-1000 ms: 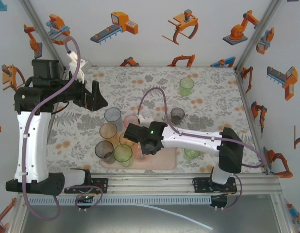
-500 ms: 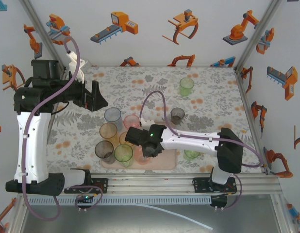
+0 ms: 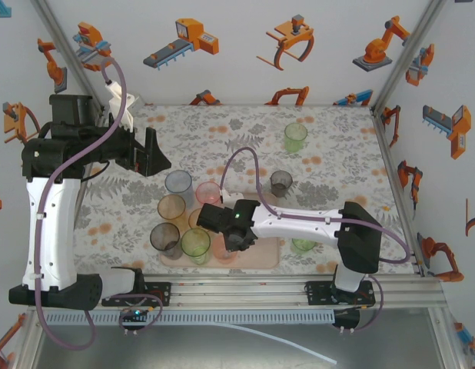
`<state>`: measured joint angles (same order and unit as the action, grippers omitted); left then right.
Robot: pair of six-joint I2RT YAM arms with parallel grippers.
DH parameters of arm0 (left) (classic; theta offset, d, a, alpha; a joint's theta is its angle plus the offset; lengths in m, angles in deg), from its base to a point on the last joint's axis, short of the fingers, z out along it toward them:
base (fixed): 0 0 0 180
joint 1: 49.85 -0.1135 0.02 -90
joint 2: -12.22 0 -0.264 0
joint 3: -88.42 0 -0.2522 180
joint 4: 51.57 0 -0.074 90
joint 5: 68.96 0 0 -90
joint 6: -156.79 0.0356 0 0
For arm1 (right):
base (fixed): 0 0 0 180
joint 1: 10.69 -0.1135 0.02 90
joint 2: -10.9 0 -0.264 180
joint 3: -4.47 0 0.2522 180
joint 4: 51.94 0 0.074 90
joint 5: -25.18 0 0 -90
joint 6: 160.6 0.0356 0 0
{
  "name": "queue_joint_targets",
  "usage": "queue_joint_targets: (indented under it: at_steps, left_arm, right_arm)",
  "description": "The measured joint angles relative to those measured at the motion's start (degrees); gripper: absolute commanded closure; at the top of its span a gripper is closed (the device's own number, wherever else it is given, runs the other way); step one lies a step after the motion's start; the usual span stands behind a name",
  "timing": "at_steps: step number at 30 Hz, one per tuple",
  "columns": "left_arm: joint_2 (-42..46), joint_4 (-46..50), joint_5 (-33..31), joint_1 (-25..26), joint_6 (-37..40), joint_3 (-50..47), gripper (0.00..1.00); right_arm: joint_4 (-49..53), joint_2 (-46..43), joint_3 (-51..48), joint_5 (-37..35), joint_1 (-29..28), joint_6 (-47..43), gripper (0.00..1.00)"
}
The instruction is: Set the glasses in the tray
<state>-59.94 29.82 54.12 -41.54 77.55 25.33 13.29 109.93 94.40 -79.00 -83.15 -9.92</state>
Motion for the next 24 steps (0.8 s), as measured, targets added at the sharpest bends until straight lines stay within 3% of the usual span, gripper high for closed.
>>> queue_joint_targets:
  at_steps: [11, 24]
  left_arm:
    - [0.09, -0.42, 0.02, 0.0, -0.44, 0.0, 0.03]
    - [0.31, -0.44, 0.0, 0.0, -0.63, 0.0, 0.03]
  right_arm:
    - [0.07, 0.02, -0.09, -0.02, 0.0, 0.17, 0.67]
    - [1.86, 0.02, 4.04, -0.33, 0.39, -1.75, 0.6]
